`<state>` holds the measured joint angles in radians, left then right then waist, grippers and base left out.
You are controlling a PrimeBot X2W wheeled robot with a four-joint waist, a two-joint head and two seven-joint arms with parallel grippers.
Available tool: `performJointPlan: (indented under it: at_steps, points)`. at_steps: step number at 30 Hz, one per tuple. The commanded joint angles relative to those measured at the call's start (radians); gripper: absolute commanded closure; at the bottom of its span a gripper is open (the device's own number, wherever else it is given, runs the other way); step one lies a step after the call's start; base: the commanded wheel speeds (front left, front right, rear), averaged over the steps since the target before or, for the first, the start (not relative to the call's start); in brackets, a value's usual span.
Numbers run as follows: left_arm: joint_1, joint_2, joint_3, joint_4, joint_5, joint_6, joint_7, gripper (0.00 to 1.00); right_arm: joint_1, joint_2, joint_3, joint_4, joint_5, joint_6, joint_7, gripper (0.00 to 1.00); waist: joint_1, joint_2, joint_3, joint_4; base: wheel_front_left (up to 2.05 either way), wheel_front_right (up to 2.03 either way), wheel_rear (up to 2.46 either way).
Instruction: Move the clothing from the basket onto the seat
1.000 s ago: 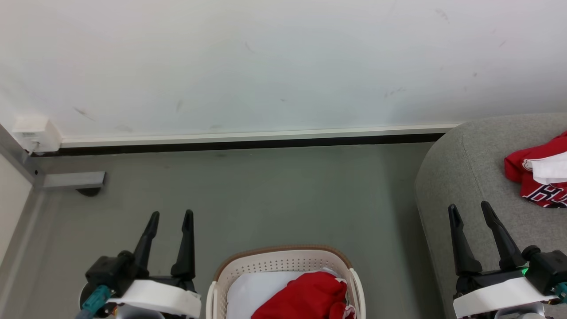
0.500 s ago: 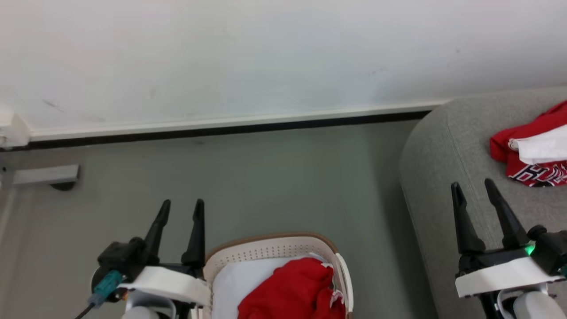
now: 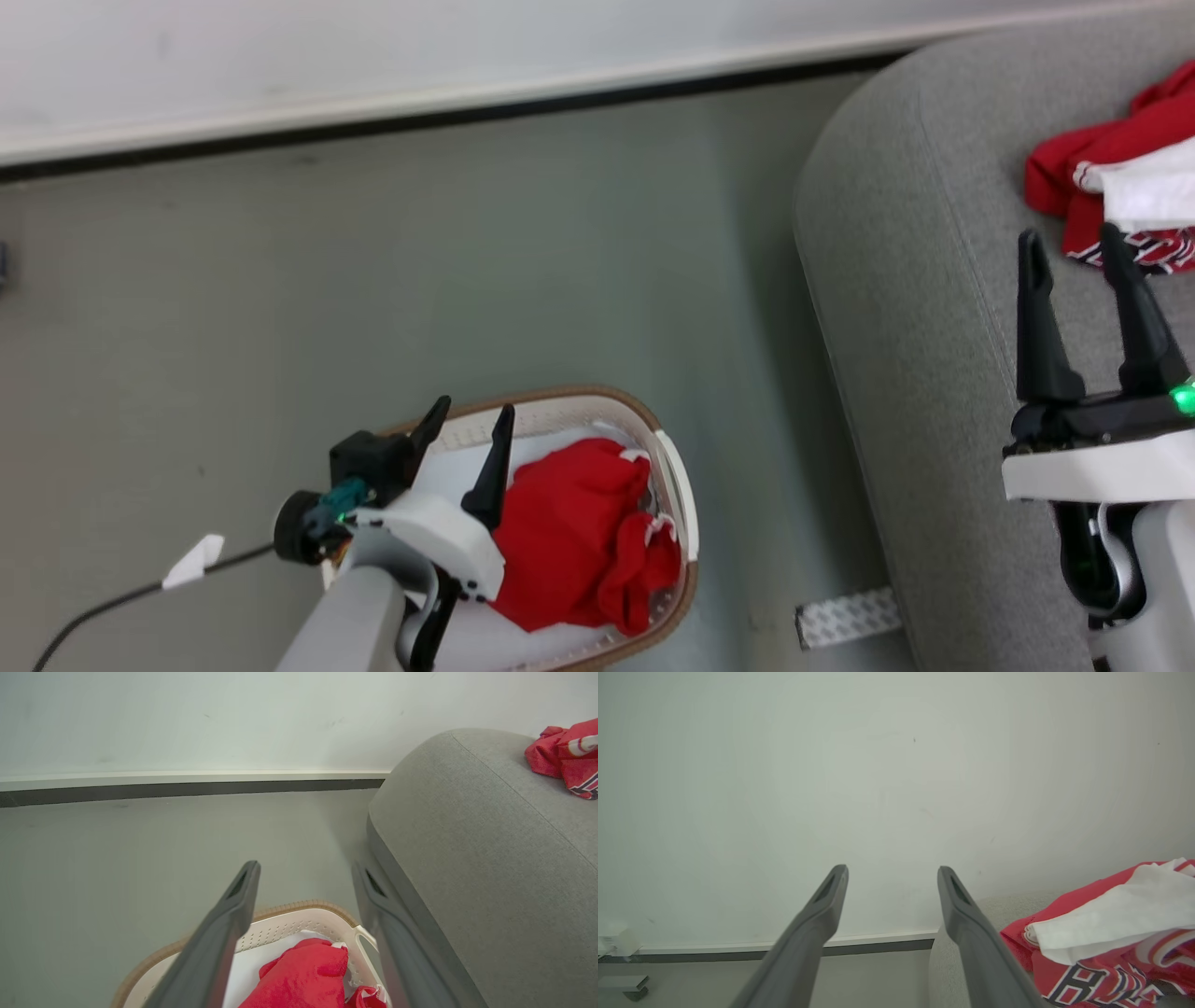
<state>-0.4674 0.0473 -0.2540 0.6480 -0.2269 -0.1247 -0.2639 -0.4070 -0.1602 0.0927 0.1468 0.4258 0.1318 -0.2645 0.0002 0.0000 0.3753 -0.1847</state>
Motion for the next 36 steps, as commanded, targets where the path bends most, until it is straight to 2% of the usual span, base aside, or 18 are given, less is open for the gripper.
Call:
performJointPlan:
  at_steps: [1, 10, 18, 26, 36]
  points:
    - [-0.034, 0.008, -0.006, 0.031, 0.011, -0.004, -0.001, 0.0, -0.026, 0.0, -0.004, -0.012, 0.004, -0.002, 0.0, 0.0, -0.0002, 0.0, 0.085, -0.049, 0.0, 0.0, 0.0]
    - [-0.219, 0.043, -0.117, 0.34, 0.014, -0.006, 0.018, 0.0, -0.124, 0.042, -0.03, -0.092, 0.011, -0.002, 0.001, 0.0, -0.0002, 0.0, 0.258, -0.12, 0.0, 0.0, 0.0]
    - [-0.345, 0.102, -0.209, 0.528, 0.004, -0.007, 0.069, 0.0, -0.18, 0.075, -0.035, -0.171, 0.029, -0.002, 0.001, 0.0, -0.0002, 0.0, 0.391, -0.189, 0.0, 0.0, 0.0]
    - [-0.434, 0.161, -0.268, 0.6, 0.01, -0.006, 0.128, 0.0, -0.189, 0.094, -0.024, -0.204, 0.037, -0.002, 0.001, 0.0, -0.0002, 0.0, 0.479, -0.243, 0.0, 0.0, 0.0]
    - [-0.448, 0.208, -0.382, 0.641, 0.008, -0.006, 0.342, 0.0, -0.19, 0.111, -0.007, -0.205, 0.055, -0.002, 0.001, 0.0, -0.0002, 0.0, 0.537, -0.295, 0.0, 0.0, 0.0]
